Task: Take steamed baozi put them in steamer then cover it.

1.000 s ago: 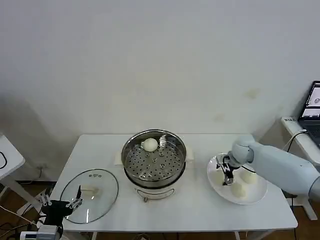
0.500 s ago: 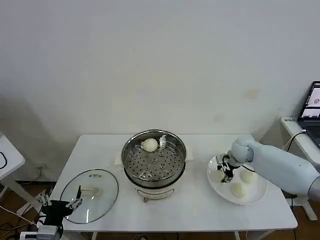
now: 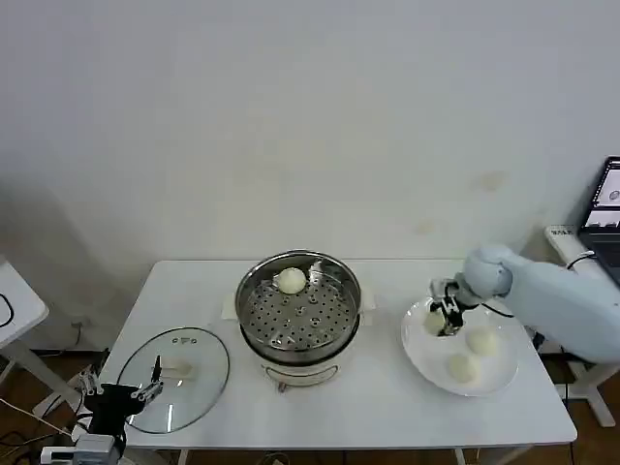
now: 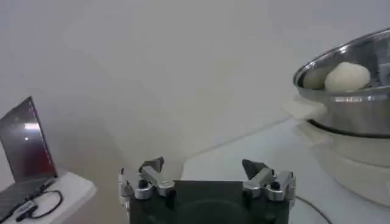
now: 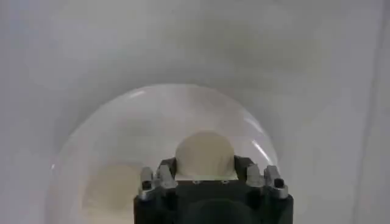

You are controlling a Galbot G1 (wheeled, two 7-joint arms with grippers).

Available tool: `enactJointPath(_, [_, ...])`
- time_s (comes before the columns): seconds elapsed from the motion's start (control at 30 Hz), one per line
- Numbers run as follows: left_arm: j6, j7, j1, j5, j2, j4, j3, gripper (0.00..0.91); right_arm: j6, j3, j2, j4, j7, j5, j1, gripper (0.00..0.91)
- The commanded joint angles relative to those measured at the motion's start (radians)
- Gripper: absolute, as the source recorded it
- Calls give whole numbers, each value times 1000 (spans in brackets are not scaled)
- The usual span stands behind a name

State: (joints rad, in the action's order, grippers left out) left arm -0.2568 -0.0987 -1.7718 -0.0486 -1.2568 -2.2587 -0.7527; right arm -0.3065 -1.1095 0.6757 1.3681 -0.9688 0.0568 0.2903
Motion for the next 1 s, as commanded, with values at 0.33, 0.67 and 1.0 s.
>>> enactJointPath(0.33, [0, -1, -1, -2, 9, -9, -6, 907, -187, -219, 256, 150, 83, 437, 487, 645])
enactJointPath(0.67, [-1, -1, 14, 3, 7, -11, -11, 907, -286, -220, 547, 64, 160, 602, 418, 655])
enactJointPath(1.0, [0, -3, 30, 9, -4, -25, -15, 907, -327, -229, 747, -104, 206, 646, 311, 655])
